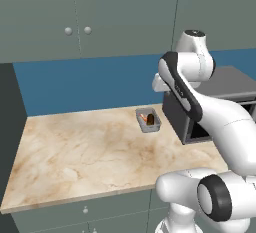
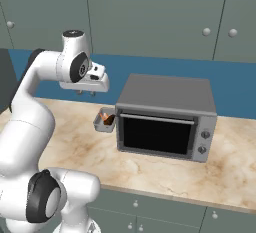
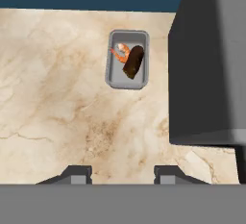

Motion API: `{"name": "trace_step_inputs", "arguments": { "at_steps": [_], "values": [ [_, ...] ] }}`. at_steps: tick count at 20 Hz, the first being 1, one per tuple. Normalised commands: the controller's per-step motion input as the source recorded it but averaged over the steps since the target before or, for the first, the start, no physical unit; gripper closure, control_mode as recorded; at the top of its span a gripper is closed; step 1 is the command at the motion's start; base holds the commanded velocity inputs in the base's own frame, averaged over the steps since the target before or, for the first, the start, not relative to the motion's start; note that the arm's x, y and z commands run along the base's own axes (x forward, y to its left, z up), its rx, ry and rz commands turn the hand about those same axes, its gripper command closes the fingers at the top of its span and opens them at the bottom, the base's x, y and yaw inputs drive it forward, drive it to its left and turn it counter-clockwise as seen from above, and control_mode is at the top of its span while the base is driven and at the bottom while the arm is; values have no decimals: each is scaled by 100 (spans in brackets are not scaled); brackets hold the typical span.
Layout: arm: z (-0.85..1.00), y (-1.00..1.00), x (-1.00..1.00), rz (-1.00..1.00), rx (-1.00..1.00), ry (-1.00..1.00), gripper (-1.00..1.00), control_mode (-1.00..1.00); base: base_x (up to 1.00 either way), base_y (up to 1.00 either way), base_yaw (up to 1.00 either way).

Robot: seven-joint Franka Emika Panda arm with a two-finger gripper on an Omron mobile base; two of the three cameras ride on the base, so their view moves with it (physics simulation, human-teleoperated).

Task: Place the tupperware on the second highest shelf of the fridge. Make space for the tupperware among the existing items by rearranging them on the shelves if needed. Close the fridge door when finished.

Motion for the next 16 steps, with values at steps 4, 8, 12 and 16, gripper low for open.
{"name": "trace_step_inputs", "arguments": {
  "at_steps": [4, 8, 12, 16],
  "values": [
    [-21, 0, -1, -2, -1, 0, -100, -100, 0, 0, 0],
    [-69, 9, 0, -1, -2, 0, -100, -100, 0, 0, 0],
    [-68, 48, 5, 0, -6, 0, -100, -100, 0, 0, 0],
    [-55, 49, 28, 0, -2, 0, -100, -100, 0, 0, 0]
  ]
}}
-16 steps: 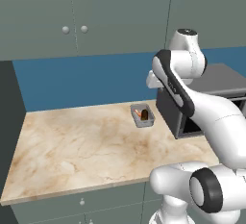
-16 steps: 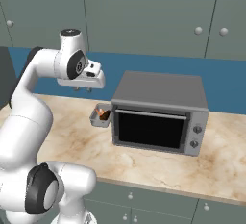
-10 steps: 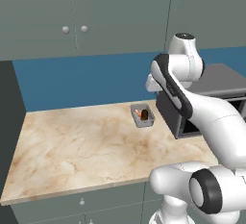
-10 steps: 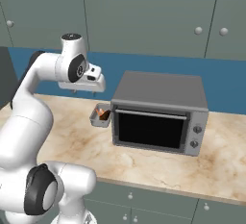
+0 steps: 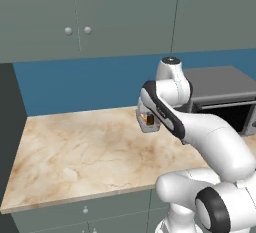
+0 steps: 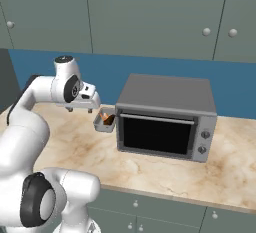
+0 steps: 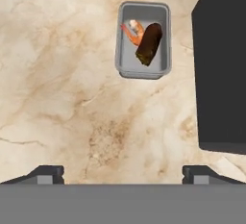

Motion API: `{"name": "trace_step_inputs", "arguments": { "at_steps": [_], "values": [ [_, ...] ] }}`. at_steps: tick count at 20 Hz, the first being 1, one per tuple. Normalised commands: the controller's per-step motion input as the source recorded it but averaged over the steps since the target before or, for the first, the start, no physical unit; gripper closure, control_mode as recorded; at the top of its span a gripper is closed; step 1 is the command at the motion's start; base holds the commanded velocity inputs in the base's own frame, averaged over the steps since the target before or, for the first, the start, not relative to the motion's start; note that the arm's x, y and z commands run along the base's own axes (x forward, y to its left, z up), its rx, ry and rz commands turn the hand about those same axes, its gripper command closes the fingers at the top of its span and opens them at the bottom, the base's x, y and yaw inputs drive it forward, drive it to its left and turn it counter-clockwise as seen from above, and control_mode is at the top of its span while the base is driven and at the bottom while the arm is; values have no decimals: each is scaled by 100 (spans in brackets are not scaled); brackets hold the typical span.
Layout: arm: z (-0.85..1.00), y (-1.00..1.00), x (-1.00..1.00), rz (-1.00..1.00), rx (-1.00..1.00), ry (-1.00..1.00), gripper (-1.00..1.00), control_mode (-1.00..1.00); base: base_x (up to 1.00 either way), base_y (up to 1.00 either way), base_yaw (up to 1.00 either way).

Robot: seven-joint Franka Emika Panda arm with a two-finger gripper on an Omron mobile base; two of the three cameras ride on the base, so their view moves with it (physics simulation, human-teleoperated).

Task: Place the tupperware on the second highest shelf of the fridge. Make space for the tupperware among the existing items by rearranging them on the shelves if needed. Close the fridge door when finished.

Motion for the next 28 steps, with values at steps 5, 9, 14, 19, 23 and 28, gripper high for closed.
{"name": "trace_step_inputs", "arguments": {
  "at_steps": [5, 9, 14, 19, 23, 28],
  "values": [
    [-35, 28, 50, 0, 0, 0, -100, -100, 0, 0, 0],
    [-23, 13, 55, -2, 0, 0, -100, -100, 0, 0, 0],
    [-22, 5, 46, 0, 0, 0, -100, -100, 0, 0, 0],
    [-27, 0, 39, 0, 0, 0, -100, -100, 0, 0, 0],
    [-38, 0, 15, 0, 0, -3, -100, -100, 0, 0, 0],
    [-51, 0, 22, 0, -1, 1, -100, -100, 0, 0, 0]
  ]
}}
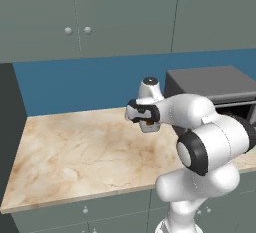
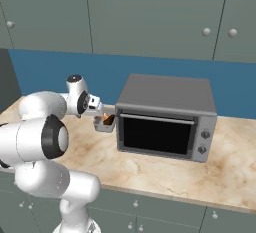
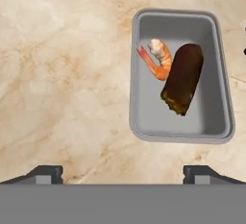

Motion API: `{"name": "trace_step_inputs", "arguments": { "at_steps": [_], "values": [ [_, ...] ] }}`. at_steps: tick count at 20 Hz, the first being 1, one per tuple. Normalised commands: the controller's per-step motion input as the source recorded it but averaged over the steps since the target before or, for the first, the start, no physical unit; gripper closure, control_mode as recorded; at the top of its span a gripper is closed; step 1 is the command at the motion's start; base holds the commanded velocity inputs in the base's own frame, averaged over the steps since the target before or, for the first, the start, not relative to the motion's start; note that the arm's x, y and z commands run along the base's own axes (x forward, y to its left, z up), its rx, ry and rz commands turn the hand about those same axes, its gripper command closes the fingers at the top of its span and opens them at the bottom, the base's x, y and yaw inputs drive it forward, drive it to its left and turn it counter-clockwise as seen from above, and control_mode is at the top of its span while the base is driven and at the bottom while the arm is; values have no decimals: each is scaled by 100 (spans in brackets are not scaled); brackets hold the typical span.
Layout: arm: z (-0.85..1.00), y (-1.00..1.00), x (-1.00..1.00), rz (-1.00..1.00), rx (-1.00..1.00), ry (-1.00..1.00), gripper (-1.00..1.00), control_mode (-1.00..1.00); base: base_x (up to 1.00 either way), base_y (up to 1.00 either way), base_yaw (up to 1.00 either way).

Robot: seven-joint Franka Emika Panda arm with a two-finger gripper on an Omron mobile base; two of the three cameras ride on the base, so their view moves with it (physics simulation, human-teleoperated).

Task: Place the tupperware on the second highest shelf of the fridge. Make space for the tupperware among the existing items by rearranging them on the shelves if needed. Close the fridge door when finished.

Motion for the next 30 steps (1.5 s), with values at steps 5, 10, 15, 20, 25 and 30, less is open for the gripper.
{"name": "trace_step_inputs", "arguments": {
  "at_steps": [5, 10, 15, 20, 25, 30],
  "values": [
    [-26, 0, 41, 0, -1, 13, -100, -100, 0, 0, 0],
    [-10, 0, 53, 0, 0, 6, -100, -100, 0, 0, 0],
    [-22, 9, 51, 0, -6, 8, -100, -100, 0, 0, 0],
    [-46, 29, 36, 0, -14, 5, -100, -100, 0, 0, 0],
    [-33, 15, 38, 0, -7, 0, -100, -100, 0, 0, 0],
    [-31, 0, 29, 0, 0, 0, -100, -100, 0, 0, 0]
  ]
}}
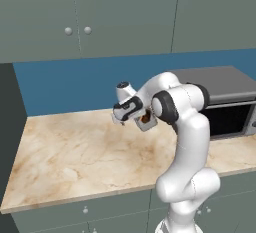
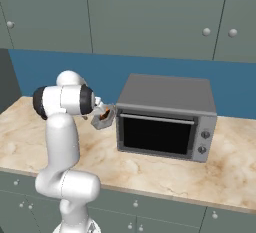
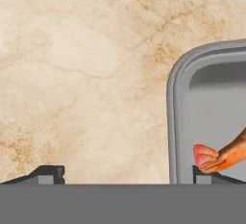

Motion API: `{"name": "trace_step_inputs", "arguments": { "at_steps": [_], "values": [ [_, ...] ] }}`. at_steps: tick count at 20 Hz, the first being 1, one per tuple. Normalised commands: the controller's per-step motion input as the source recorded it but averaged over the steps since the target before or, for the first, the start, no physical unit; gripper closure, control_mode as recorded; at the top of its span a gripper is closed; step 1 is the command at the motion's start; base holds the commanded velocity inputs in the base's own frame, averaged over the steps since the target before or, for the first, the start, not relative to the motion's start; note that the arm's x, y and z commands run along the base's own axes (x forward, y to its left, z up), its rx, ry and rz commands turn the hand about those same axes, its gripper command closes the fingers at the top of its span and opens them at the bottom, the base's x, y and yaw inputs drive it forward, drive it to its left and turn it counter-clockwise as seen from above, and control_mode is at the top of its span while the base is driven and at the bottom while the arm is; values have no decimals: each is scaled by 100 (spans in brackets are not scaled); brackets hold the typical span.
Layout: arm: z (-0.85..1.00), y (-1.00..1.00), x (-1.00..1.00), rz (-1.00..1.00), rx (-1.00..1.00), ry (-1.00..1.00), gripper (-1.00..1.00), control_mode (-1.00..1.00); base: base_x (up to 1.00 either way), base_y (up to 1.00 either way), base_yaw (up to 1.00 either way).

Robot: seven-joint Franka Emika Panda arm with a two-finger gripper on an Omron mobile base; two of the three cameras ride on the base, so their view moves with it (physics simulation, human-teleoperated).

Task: Place the tupperware on the second highest shelf of the fridge. Make space for the tupperware among the existing items by rearranging them on the shelves if needed. Close the fridge door when finished.

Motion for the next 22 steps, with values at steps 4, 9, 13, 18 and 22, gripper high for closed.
{"name": "trace_step_inputs", "arguments": {
  "at_steps": [4, 9, 13, 18, 22],
  "values": [
    [-32, -18, 14, 0, 0, 0, 100, -100, 0, 0, 0],
    [-27, -56, 1, -2, 1, 0, 100, -100, 0, 0, 0],
    [-30, -63, 0, -2, 5, -12, 100, -100, 0, 0, 0],
    [-17, -12, -23, 1, 6, -26, 100, -100, 0, 0, 0],
    [43, 0, -62, 6, 11, -28, 100, -100, 0, 0, 0]
  ]
}}
